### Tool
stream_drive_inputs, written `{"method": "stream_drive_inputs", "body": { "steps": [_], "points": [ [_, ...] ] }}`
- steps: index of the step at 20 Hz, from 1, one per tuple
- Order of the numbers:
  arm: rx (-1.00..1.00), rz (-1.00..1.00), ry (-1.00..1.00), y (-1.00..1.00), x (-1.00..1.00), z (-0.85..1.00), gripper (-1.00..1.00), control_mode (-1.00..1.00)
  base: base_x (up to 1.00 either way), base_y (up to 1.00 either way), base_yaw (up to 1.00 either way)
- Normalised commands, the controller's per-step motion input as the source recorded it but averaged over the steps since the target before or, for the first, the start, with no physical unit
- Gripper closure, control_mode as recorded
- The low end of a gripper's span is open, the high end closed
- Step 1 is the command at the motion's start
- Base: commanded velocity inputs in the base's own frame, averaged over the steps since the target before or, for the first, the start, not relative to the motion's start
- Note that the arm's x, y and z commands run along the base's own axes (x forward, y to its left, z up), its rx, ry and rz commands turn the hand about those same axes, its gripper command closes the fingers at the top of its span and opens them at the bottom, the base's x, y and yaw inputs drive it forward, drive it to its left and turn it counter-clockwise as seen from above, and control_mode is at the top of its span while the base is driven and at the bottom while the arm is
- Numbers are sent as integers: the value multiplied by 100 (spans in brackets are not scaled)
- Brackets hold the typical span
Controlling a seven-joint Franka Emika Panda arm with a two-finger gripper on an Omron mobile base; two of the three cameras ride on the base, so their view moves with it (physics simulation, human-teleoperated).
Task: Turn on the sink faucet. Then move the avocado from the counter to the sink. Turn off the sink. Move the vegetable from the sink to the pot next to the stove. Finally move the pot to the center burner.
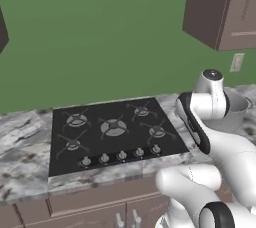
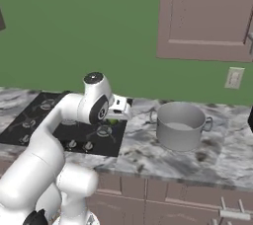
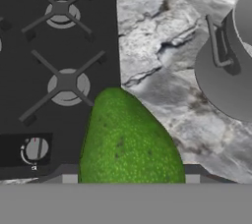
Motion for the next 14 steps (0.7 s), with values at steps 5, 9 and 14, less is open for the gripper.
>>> {"method": "stream_drive_inputs", "body": {
  "steps": [5,9,14],
  "points": [
    [0,0,0,0,0,0,100,100,54,0,20],
    [0,0,0,0,0,0,100,100,50,0,21],
    [0,0,0,0,0,0,100,100,29,0,5]
  ]
}}
